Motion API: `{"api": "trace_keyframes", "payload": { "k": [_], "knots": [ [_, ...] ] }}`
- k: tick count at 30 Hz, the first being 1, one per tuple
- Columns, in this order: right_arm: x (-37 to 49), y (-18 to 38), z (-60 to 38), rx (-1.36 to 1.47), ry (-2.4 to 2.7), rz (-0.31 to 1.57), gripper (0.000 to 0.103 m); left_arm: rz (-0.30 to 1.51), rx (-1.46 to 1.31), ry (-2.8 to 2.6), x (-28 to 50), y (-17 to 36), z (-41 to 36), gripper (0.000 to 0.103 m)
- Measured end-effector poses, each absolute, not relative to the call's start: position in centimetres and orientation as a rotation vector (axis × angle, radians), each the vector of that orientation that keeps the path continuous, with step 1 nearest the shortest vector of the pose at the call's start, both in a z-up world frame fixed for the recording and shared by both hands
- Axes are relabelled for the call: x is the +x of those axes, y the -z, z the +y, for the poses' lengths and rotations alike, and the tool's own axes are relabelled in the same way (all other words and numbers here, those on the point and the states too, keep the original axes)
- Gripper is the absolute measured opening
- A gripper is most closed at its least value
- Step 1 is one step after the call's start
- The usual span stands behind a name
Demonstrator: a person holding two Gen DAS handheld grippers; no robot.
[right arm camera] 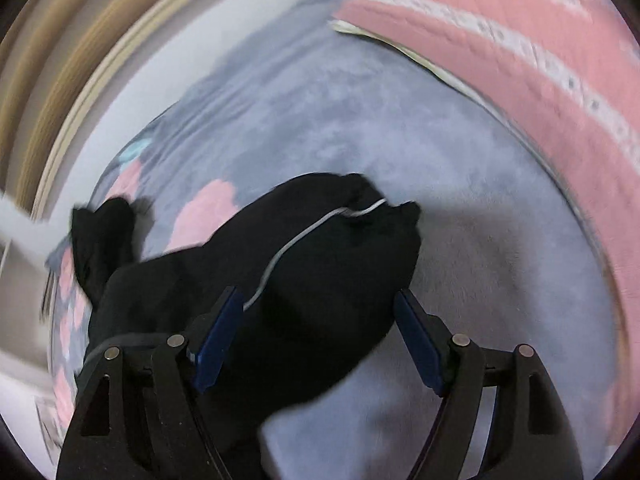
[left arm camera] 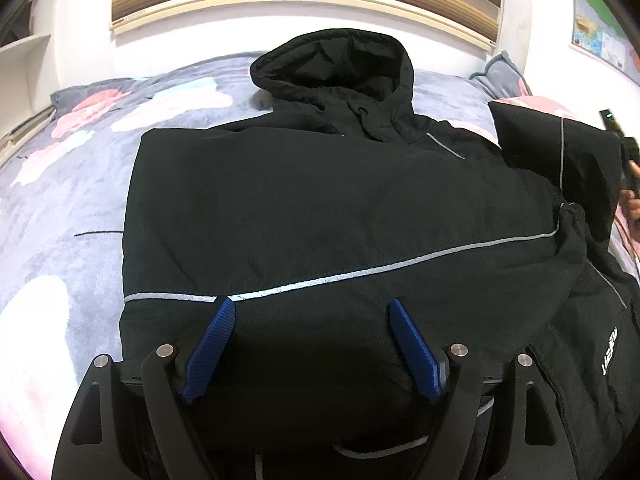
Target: Fold large clothes
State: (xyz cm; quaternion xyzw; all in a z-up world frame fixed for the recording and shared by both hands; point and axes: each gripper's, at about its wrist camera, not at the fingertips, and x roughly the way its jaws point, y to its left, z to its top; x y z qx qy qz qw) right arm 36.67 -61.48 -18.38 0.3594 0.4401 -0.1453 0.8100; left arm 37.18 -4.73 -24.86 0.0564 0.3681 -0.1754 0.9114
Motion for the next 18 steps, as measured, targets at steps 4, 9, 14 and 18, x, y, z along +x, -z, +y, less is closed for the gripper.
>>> {"api": "trace_keyframes", "payload": {
  "k": [4,9,14,18],
  "knots": [
    [37.9,22.0,-62.5,0.912,0.278,0.963,0.08,0.758,0.116,0.362,37.2,24.9,-4.8,0.081],
    [38.1,20.7,-60.4,0.732,0.292,0.928,0.026,0.758,0.119,0.359,37.2,24.9,-4.8,0.081],
    [34.3,13.1,-60.1,0.45,0.447,0.825,0.019,0.761,0.132,0.352,37.3,24.9,-5.0,0.082],
    [29.8,7.4,-62.4,0.27,0.594,0.755,0.019,0.762,0.15,0.342,37.4,24.9,-5.3,0.082]
  ]
}}
